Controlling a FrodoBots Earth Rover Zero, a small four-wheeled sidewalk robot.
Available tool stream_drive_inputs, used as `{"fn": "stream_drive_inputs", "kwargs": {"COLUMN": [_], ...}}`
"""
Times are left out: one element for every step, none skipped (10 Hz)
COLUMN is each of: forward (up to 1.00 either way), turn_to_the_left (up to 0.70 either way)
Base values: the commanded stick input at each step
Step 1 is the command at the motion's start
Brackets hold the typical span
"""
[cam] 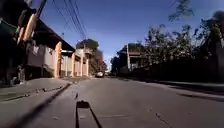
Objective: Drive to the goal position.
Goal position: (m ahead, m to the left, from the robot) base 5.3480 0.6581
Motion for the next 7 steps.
{"fn": "stream_drive_inputs", "kwargs": {"forward": [1.0, 1.0, 1.0, 1.0, 1.0, 1.0, 1.0], "turn_to_the_left": [0.0, 0.05, 0.15, 0.17, 0.17, 0.17, 0.17]}}
